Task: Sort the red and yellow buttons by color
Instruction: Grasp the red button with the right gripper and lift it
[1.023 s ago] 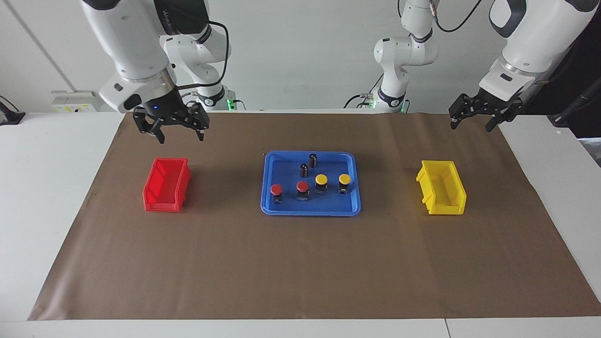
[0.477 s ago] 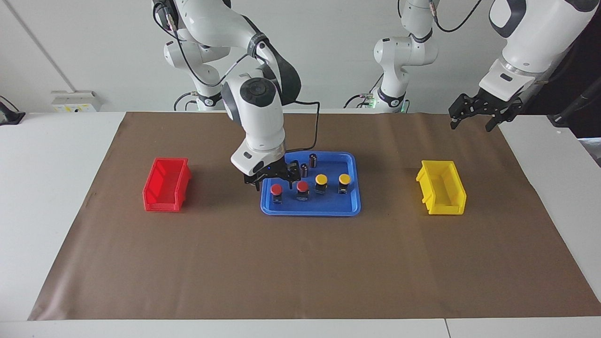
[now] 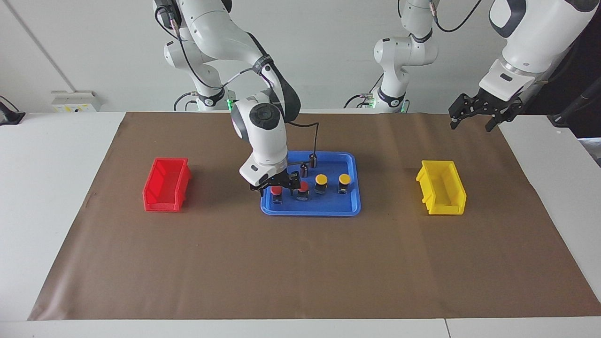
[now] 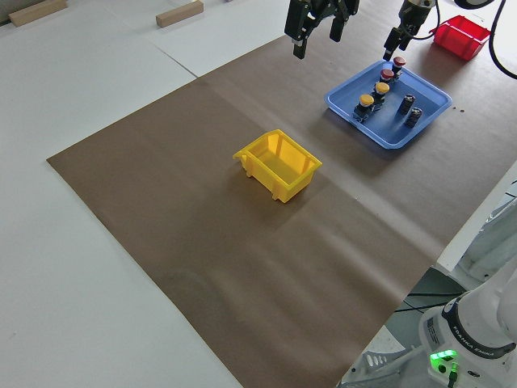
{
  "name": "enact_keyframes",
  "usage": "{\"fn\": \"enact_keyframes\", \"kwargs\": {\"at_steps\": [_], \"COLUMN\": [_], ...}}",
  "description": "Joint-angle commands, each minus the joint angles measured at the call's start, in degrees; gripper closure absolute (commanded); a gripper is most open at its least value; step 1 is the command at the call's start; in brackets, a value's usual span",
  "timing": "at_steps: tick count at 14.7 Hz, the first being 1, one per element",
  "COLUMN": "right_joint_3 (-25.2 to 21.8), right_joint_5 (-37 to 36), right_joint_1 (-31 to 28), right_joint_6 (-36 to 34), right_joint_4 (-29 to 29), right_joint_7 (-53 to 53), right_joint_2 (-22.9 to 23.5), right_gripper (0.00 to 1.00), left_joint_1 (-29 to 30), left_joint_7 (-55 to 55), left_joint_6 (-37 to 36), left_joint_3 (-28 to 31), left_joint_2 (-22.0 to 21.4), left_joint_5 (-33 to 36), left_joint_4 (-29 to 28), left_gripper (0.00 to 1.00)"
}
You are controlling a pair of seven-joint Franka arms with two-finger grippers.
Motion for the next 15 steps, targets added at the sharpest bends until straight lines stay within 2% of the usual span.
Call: {"fn": "enact_keyframes", "kwargs": {"at_steps": [1, 3, 5, 7, 8, 9, 11, 12, 15], "right_joint_3": [0.06, 0.06, 0.06, 0.06, 0.06, 0.06, -0.37, -0.38, -0.46], "right_joint_5": [-0.75, -1.10, -1.10, -1.10, -1.10, -1.10, -0.92, -0.75, -0.66], "right_joint_1": [-0.06, -0.14, -0.06, -0.14, -0.23, -0.41, -1.81, -3.82, -13.90], "right_joint_6": [1.25, 1.33, 0.72, -0.68, -3.04, -6.02, -14.62, -17.53, -24.05], "right_joint_4": [-3.13, -3.84, -4.10, -3.93, -2.62, 0.09, 5.54, 5.74, -0.64], "right_joint_7": [1.17, 0.91, 0.82, 0.64, 0.64, 0.47, -3.19, -8.01, -26.79], "right_joint_2": [-2.17, -2.35, -2.52, -2.61, -2.53, -2.44, -4.36, -7.07, -18.04], "right_gripper": [0.09, 0.17, 0.32, 0.67, 0.80, 0.85, 0.86, 0.86, 0.86], "left_joint_1": [0.76, 0.76, 0.76, 0.76, 0.76, 0.76, 0.76, 0.76, 0.76], "left_joint_7": [0.66, 0.66, 0.66, 0.66, 0.66, 0.66, 0.66, 0.66, 0.57], "left_joint_6": [0.24, 0.24, 0.24, 0.24, 0.24, 0.24, 0.24, 0.24, 0.24], "left_joint_3": [-0.42, -0.42, -0.50, -0.50, -0.42, -0.42, -0.42, -0.42, -0.42], "left_joint_2": [-1.52, -1.52, -1.52, -1.52, -1.52, -1.52, -1.52, -1.52, -1.52], "left_joint_5": [-0.68, -0.68, -0.68, -0.68, -0.68, -0.68, -0.68, -0.68, -0.68], "left_joint_4": [-1.61, -1.61, -1.61, -1.61, -1.61, -1.61, -1.61, -1.61, -1.61], "left_gripper": [0.00, 0.00, 0.00, 0.00, 0.00, 0.00, 0.00, 0.00, 0.00]}}
